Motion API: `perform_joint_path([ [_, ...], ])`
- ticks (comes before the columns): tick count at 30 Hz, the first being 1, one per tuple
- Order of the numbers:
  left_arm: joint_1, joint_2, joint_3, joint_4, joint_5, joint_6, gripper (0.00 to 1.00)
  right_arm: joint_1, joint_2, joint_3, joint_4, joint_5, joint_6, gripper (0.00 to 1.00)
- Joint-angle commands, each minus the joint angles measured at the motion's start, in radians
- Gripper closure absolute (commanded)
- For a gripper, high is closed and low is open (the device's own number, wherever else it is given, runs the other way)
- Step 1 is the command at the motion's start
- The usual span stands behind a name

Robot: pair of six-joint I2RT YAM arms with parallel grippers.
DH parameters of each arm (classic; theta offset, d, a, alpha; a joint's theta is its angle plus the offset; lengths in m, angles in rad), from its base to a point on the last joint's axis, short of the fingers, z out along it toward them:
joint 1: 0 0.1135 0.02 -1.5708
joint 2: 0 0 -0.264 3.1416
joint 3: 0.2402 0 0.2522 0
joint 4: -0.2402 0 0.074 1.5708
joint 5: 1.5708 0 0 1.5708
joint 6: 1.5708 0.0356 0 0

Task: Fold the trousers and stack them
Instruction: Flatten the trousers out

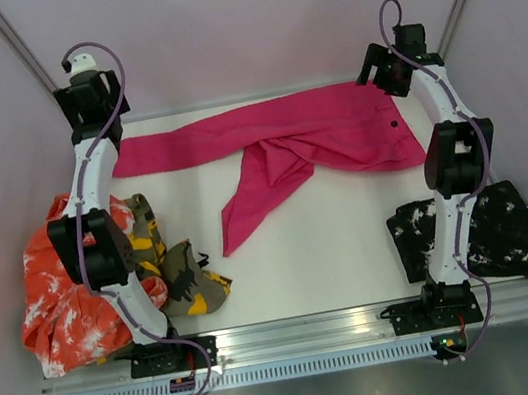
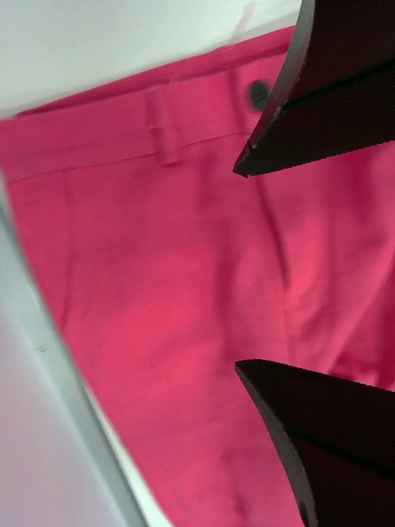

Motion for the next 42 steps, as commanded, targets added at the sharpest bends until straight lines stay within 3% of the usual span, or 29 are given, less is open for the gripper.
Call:
perform_joint_path([
  [1, -0.065, -0.202, -0.094, -0.148, 0.250, -0.188, 0.00, -0.005, -0.193, -0.145, -0.022, 0.069, -0.014, 0.02],
  [4, -0.180, -0.333, -0.255, -0.187, 0.304, -0.233, 0.00, -0.012, -0.251, -0.290, -0.022, 0.159, 0.007, 0.04],
  [7, -0.396, -0.379, -0.382, -0.308, 0.289, -0.391, 0.00, -0.038, -0.314, -0.431, -0.025, 0.168, 0.055, 0.07],
  [11, -0.529, -0.381, -0.543, -0.462, 0.280, -0.722, 0.00, -0.048, -0.378, -0.568, -0.022, 0.256, 0.070, 0.08],
  [14, -0.570, -0.399, -0.660, -0.496, 0.301, -0.834, 0.01, -0.048, -0.420, -0.654, -0.009, 0.252, 0.087, 0.08],
  [19, -0.604, -0.405, -0.772, -0.424, 0.261, -0.740, 0.02, -0.049, -0.435, -0.702, 0.005, 0.250, 0.069, 0.09],
  [20, -0.604, -0.398, -0.795, -0.406, 0.261, -0.676, 0.03, -0.049, -0.434, -0.711, 0.005, 0.250, 0.073, 0.09],
  [21, -0.604, -0.379, -0.803, -0.378, 0.270, -0.635, 0.11, -0.049, -0.432, -0.714, 0.005, 0.243, 0.075, 0.09],
  [25, -0.604, -0.358, -0.824, -0.315, 0.359, -0.526, 0.15, -0.049, -0.426, -0.714, 0.008, 0.250, 0.079, 0.12],
  [28, -0.606, -0.350, -0.873, -0.248, 0.396, -0.524, 0.32, -0.049, -0.426, -0.729, 0.019, 0.266, 0.085, 0.12],
  [31, -0.606, -0.301, -0.876, -0.232, 0.393, -0.535, 0.32, -0.049, -0.425, -0.740, 0.036, 0.269, 0.093, 0.12],
  [33, -0.606, -0.277, -0.873, -0.232, 0.408, -0.538, 0.47, -0.049, -0.423, -0.749, 0.042, 0.278, 0.099, 0.15],
  [34, -0.606, -0.263, -0.872, -0.232, 0.413, -0.538, 0.58, -0.049, -0.417, -0.751, 0.045, 0.284, 0.102, 0.16],
  [35, -0.606, -0.263, -0.870, -0.234, 0.404, -0.534, 0.85, -0.049, -0.414, -0.751, 0.045, 0.287, 0.102, 0.18],
  [36, -0.606, -0.264, -0.864, -0.244, 0.383, -0.529, 0.97, -0.051, -0.412, -0.754, 0.045, 0.292, 0.102, 0.21],
  [38, -0.606, -0.301, -0.809, -0.333, 0.247, -0.499, 0.98, -0.049, -0.411, -0.762, 0.045, 0.318, 0.104, 0.25],
  [40, -0.606, -0.329, -0.686, -0.426, 0.119, -0.435, 0.98, -0.052, -0.418, -0.772, 0.050, 0.347, 0.111, 0.37],
  [41, -0.606, -0.353, -0.641, -0.497, -0.020, -0.399, 0.98, -0.052, -0.417, -0.782, 0.053, 0.364, 0.118, 0.42],
  [42, -0.606, -0.361, -0.595, -0.519, -0.091, -0.356, 0.98, -0.059, -0.414, -0.785, 0.057, 0.365, 0.121, 0.57],
])
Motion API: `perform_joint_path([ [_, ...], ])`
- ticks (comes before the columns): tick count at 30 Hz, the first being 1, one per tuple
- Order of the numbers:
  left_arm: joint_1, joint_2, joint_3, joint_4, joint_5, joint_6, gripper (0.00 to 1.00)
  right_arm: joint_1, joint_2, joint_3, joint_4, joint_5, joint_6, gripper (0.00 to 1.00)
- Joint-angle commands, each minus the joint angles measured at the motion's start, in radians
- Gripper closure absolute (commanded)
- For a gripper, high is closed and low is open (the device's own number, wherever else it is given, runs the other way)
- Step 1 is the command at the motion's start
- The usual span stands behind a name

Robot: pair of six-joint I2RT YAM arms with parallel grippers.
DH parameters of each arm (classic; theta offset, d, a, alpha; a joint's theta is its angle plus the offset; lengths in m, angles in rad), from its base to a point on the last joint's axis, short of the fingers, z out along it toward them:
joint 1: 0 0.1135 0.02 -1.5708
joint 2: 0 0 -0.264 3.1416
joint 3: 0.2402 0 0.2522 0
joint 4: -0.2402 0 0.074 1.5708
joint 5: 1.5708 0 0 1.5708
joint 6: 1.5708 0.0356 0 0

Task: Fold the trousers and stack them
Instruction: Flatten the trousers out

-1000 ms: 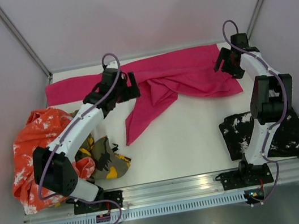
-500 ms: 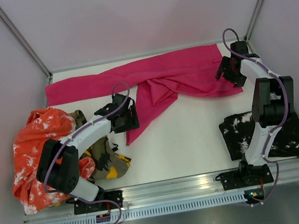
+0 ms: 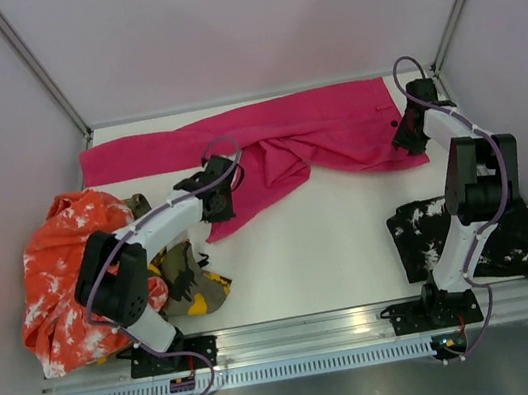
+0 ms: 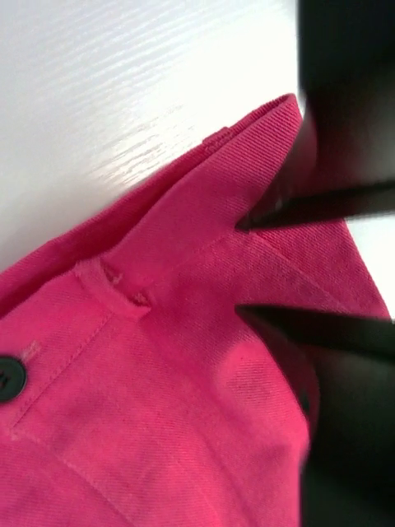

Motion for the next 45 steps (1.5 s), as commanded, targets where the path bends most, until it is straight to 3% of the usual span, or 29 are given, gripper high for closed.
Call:
perform_joint_path([
  [1, 0.000, -0.103, 0.255, -0.127, -0.389, 0.240, 0.98, -0.012, -0.028, -0.023, 0.033, 0.065, 0.029, 0.67],
  [2, 0.000, -0.106, 0.297, -0.132, -0.535, 0.291, 0.98, -0.016, -0.026, -0.023, 0.037, 0.066, 0.037, 0.76],
  [3, 0.001, -0.105, 0.342, -0.130, -0.599, 0.345, 0.98, -0.022, -0.019, -0.023, 0.040, 0.066, 0.040, 0.91],
  [4, 0.007, -0.100, 0.429, -0.129, -0.651, 0.441, 0.98, -0.024, -0.017, -0.023, 0.044, 0.068, 0.043, 0.98],
  [7, 0.035, -0.096, 0.500, -0.025, -0.767, 0.663, 0.98, -0.039, -0.011, -0.023, 0.055, 0.069, 0.051, 1.00],
  [10, 0.110, -0.125, 0.428, 0.208, -0.778, 0.833, 0.98, -0.056, -0.012, -0.023, 0.064, 0.083, 0.051, 1.00],
  [18, 0.390, -0.068, 0.576, 0.219, -0.591, 0.764, 0.98, -0.091, -0.035, -0.028, 0.078, 0.060, 0.037, 1.00],
  [21, 0.408, 0.031, 0.652, 0.219, -0.629, 0.788, 0.98, -0.091, -0.051, -0.048, 0.095, 0.029, 0.040, 1.00],
  [23, 0.418, 0.100, 0.669, 0.247, -0.725, 0.810, 0.98, -0.091, -0.060, -0.066, 0.113, 0.000, 0.037, 1.00],
  [26, 0.463, 0.098, 0.620, 0.313, -0.738, 0.734, 0.98, -0.091, -0.074, -0.086, 0.129, -0.027, 0.035, 1.00],
  [27, 0.495, 0.085, 0.600, 0.313, -0.727, 0.644, 0.98, -0.091, -0.075, -0.091, 0.127, -0.034, 0.037, 1.00],
  [30, 0.580, 0.003, 0.539, 0.324, -0.570, 0.486, 0.98, -0.091, -0.077, -0.097, 0.129, -0.049, 0.032, 1.00],
  [32, 0.608, -0.048, 0.482, 0.366, -0.437, 0.462, 0.98, -0.091, -0.078, -0.101, 0.127, -0.060, 0.034, 1.00],
  [35, 0.624, -0.128, 0.335, 0.462, -0.449, 0.424, 0.97, -0.091, -0.077, -0.103, 0.129, -0.072, 0.044, 1.00],
  [39, 0.639, -0.162, 0.238, 0.468, -0.518, 0.361, 0.95, -0.091, -0.072, -0.085, 0.136, -0.118, 0.052, 1.00],
  [40, 0.644, -0.174, 0.217, 0.468, -0.528, 0.348, 0.89, -0.091, -0.072, -0.079, 0.138, -0.126, 0.049, 0.97],
  [41, 0.648, -0.182, 0.197, 0.469, -0.514, 0.339, 0.76, -0.091, -0.071, -0.074, 0.138, -0.142, 0.046, 0.93],
  [42, 0.652, -0.192, 0.161, 0.469, -0.506, 0.332, 0.53, -0.091, -0.071, -0.063, 0.139, -0.165, 0.040, 0.89],
  [43, 0.652, -0.215, 0.144, 0.468, -0.480, 0.330, 0.03, -0.091, -0.072, -0.057, 0.139, -0.202, 0.031, 0.77],
  [45, 0.652, -0.252, 0.111, 0.460, -0.434, 0.328, 0.00, -0.084, -0.078, -0.030, 0.139, -0.231, 0.017, 0.65],
])
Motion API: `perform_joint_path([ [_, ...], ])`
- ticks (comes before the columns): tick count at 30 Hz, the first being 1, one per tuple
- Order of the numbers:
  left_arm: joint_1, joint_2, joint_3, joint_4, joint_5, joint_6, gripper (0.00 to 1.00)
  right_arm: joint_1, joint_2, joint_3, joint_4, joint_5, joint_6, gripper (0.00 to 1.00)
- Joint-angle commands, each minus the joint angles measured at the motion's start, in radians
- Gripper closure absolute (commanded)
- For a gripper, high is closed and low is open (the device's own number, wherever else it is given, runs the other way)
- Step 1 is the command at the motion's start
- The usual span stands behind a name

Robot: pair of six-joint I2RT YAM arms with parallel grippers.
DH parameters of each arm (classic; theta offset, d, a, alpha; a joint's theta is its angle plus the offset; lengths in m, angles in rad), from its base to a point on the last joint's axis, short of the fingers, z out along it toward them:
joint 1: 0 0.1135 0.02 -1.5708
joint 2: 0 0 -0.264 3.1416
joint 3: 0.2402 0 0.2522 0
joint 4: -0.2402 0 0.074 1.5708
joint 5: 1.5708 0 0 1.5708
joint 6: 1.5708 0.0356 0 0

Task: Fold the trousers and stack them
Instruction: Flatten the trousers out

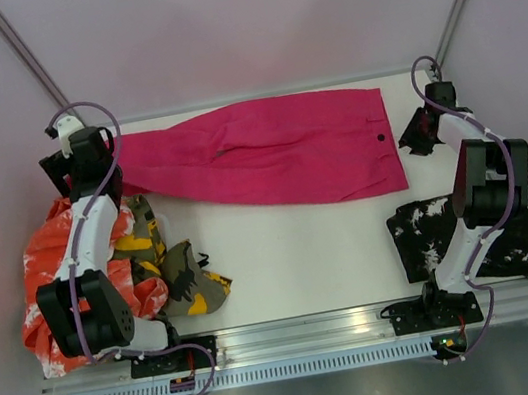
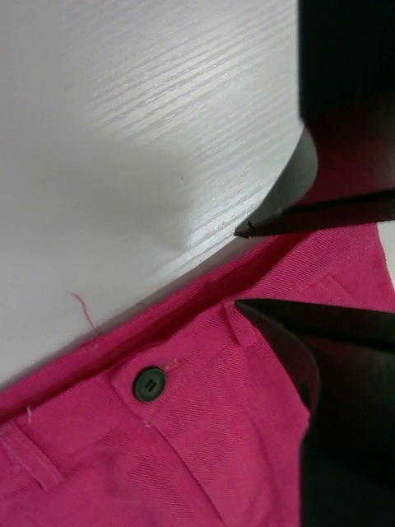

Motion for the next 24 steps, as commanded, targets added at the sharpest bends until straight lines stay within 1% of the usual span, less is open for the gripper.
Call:
perform_joint_path([
  [1, 0.008, -0.092, -0.051, 0.045, 0.116, -0.060, 0.00, 0.019, -0.044, 0.075, 0.030, -0.098, -0.041, 0.54],
  [3, 0.006, -0.170, -0.051, 0.026, 0.207, -0.068, 0.00, 0.039, -0.055, 0.125, 0.026, -0.113, -0.064, 0.45],
  [4, 0.008, -0.198, -0.050, 0.022, 0.336, -0.063, 0.00, 0.065, -0.056, 0.149, 0.020, -0.119, -0.087, 0.41],
  [6, 0.005, -0.260, -0.027, 0.013, 0.469, -0.066, 0.00, 0.100, -0.058, 0.198, -0.002, -0.105, -0.097, 0.41],
  [7, 0.002, -0.272, -0.016, 0.008, 0.587, -0.068, 0.00, 0.132, -0.058, 0.206, -0.007, -0.093, -0.097, 0.42],
  [9, -0.009, -0.271, 0.031, -0.036, 0.661, -0.105, 0.00, 0.157, -0.044, 0.203, -0.013, -0.079, -0.085, 0.42],
  [11, -0.034, -0.248, 0.080, -0.094, 0.802, -0.173, 0.02, 0.167, -0.014, 0.164, -0.011, -0.093, -0.027, 0.42],
  [12, -0.055, -0.243, 0.087, -0.104, 0.837, -0.189, 0.02, 0.168, -0.001, 0.149, -0.011, -0.096, -0.008, 0.44],
  [13, -0.081, -0.240, 0.088, -0.112, 0.848, -0.203, 0.03, 0.168, 0.010, 0.132, -0.010, -0.098, 0.009, 0.52],
  [14, -0.162, -0.237, 0.084, -0.115, 0.845, -0.221, 0.03, 0.170, 0.026, 0.117, -0.010, -0.096, 0.020, 0.56],
  [16, -0.227, -0.223, 0.071, -0.118, 0.833, -0.234, 0.03, 0.179, 0.039, 0.069, -0.007, -0.061, 0.038, 0.59],
  [17, -0.291, -0.217, 0.061, -0.118, 0.827, -0.235, 0.03, 0.180, 0.048, 0.057, -0.007, -0.053, 0.040, 0.60],
  [20, -0.365, -0.175, 0.045, -0.129, 0.798, -0.241, 0.03, 0.182, 0.068, 0.019, -0.007, -0.030, 0.037, 0.62],
  [21, -0.371, -0.168, 0.042, -0.135, 0.799, -0.249, 0.04, 0.182, 0.074, 0.009, -0.013, -0.020, 0.022, 0.62],
  [22, -0.373, -0.159, 0.033, -0.135, 0.804, -0.260, 0.04, 0.177, 0.089, 0.009, -0.020, 0.012, 0.018, 0.65],
  [24, -0.374, -0.158, 0.022, -0.135, 0.804, -0.267, 0.04, 0.164, 0.105, 0.008, -0.036, 0.014, 0.014, 0.67],
])
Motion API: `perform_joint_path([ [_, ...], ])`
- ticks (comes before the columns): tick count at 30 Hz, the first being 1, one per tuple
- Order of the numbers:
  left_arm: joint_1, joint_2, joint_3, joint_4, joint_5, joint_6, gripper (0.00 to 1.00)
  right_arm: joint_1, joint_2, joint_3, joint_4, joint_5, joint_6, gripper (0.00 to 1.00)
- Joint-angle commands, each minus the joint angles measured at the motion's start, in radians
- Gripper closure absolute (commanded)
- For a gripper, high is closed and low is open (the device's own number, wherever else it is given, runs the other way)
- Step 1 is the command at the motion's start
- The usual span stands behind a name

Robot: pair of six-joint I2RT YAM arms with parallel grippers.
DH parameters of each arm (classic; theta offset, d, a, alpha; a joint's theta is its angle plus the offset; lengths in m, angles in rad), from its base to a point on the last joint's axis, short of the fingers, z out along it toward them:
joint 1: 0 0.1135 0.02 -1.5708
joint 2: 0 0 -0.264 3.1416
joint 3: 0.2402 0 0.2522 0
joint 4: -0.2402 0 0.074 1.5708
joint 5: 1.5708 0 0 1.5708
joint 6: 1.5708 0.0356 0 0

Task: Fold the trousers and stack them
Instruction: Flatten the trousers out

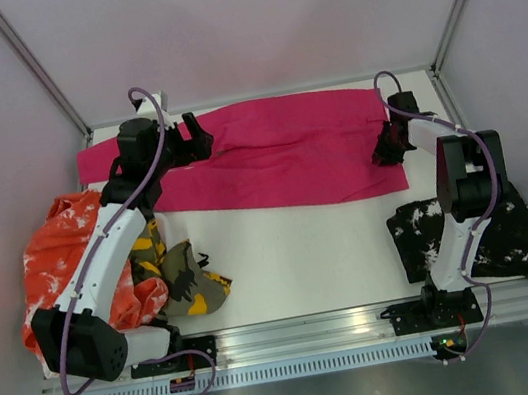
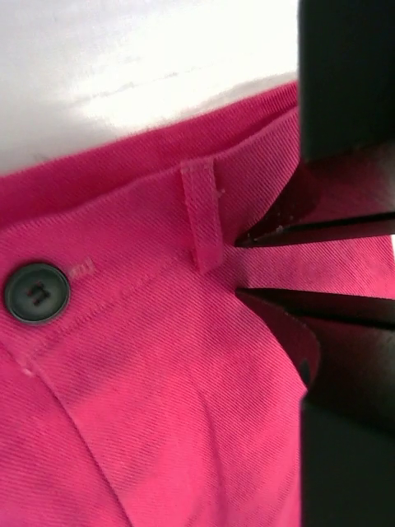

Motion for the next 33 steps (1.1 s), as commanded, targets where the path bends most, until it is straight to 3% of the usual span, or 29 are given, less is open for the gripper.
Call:
perform_joint_path([
  [1, 0.006, -0.008, -0.021, -0.018, 0.006, -0.059, 0.04, -0.027, 0.031, -0.001, -0.013, 0.079, -0.004, 0.71],
  [8, 0.004, -0.032, -0.035, -0.065, -0.113, 0.002, 0.01, -0.076, 0.060, -0.001, -0.051, 0.314, 0.028, 0.83],
  [11, 0.004, -0.019, -0.035, -0.103, -0.181, -0.010, 0.01, -0.128, 0.084, -0.001, -0.053, 0.338, 0.034, 0.90],
  [20, 0.013, 0.093, 0.031, -0.289, -0.409, -0.160, 0.00, -0.309, 0.078, 0.054, -0.053, 0.368, -0.024, 0.89],
  [24, 0.061, 0.187, 0.063, -0.338, -0.406, -0.245, 0.00, -0.366, 0.059, 0.100, -0.051, 0.301, -0.071, 0.89],
  [27, 0.090, 0.244, 0.092, -0.356, -0.380, -0.301, 0.00, -0.319, 0.002, 0.109, -0.018, 0.193, -0.107, 0.77],
  [30, 0.131, 0.345, 0.155, -0.415, -0.318, -0.392, 0.00, -0.192, -0.062, 0.137, -0.014, 0.213, -0.176, 0.61],
  [33, 0.131, 0.418, 0.204, -0.420, -0.305, -0.432, 0.00, -0.162, -0.121, 0.146, -0.014, 0.121, -0.134, 0.50],
])
